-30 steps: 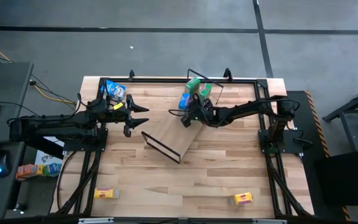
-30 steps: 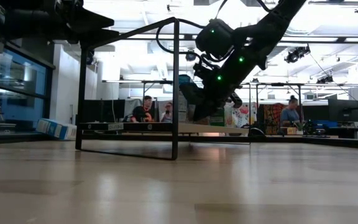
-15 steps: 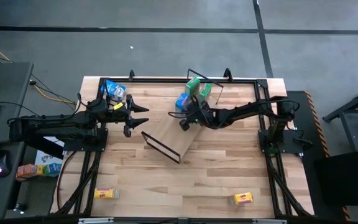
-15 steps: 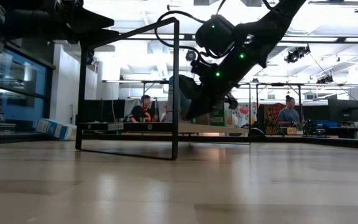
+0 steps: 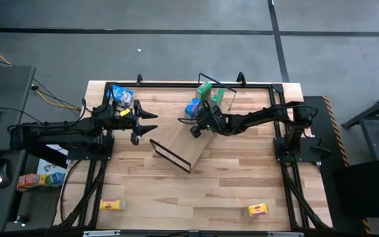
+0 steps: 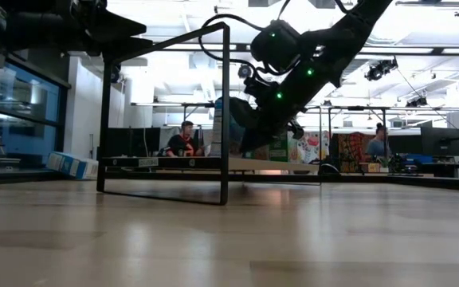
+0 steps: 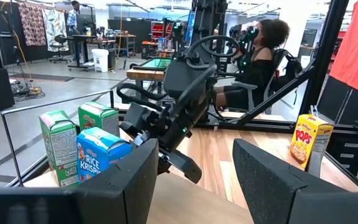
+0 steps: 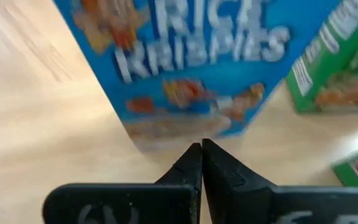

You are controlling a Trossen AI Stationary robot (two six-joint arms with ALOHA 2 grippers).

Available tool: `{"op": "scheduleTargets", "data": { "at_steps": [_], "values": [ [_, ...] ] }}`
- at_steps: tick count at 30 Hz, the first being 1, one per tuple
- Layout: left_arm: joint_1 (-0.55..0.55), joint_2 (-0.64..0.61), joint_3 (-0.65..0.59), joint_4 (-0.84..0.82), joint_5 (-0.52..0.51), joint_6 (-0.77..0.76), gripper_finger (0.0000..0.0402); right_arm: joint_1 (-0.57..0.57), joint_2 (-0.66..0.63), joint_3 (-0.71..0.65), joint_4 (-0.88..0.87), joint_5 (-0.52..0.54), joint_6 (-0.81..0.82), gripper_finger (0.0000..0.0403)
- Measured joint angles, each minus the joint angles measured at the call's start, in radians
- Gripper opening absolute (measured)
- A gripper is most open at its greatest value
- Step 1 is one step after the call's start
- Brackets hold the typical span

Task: Stack cereal on shelf
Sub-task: Put the bottom blue cereal box on the shelf, then put the blue cereal box aligned with the other blue cereal box on the shelf

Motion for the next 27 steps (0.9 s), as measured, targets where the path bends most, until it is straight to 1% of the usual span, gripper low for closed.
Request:
{"op": "scheduleTargets", "data": {
  "at_steps": [5, 9, 13, 15, 17, 21, 24, 27],
  "values": [
    [0.0, 0.0, 0.0, -0.003, 0.0, 0.0, 0.0198, 0.018, -0.041, 0.0, -0.134, -0.01, -0.01, 0.0],
    [0.0, 0.0, 0.0, -0.014, 0.0, 0.0, 0.0198, 0.053, -0.126, 0.0, -0.351, -0.029, 0.015, 0.0],
    [0.0, 0.0, 0.0, -0.015, 0.0, 0.0, 0.0198, 0.127, -0.259, 0.0, -0.568, -0.021, 0.082, 0.0],
    [0.0, 0.0, 0.0, -0.015, 0.0, 0.0, 0.0198, 0.184, -0.331, 0.0, -0.659, 0.033, 0.137, 0.0],
    [0.0, 0.0, 0.0, -0.016, 0.0, 0.0, 0.0198, 0.245, -0.402, 0.0, -0.73, 0.108, 0.195, 0.0],
    [0.0, 0.0, 0.0, -0.016, 0.0, 0.0, 0.0198, 0.365, -0.52, 0.0, -0.812, 0.252, 0.312, 0.0],
    [0.0, 0.0, 0.0, -0.016, 0.0, 0.0, 0.0198, 0.437, -0.562, 0.0, -0.819, 0.353, 0.359, 0.0],
    [0.0, 0.0, 0.0, -0.017, 0.0, 0.001, 0.0198, 0.479, -0.567, 0.0, -0.827, 0.447, 0.388, 0.0002]
  ]
}}
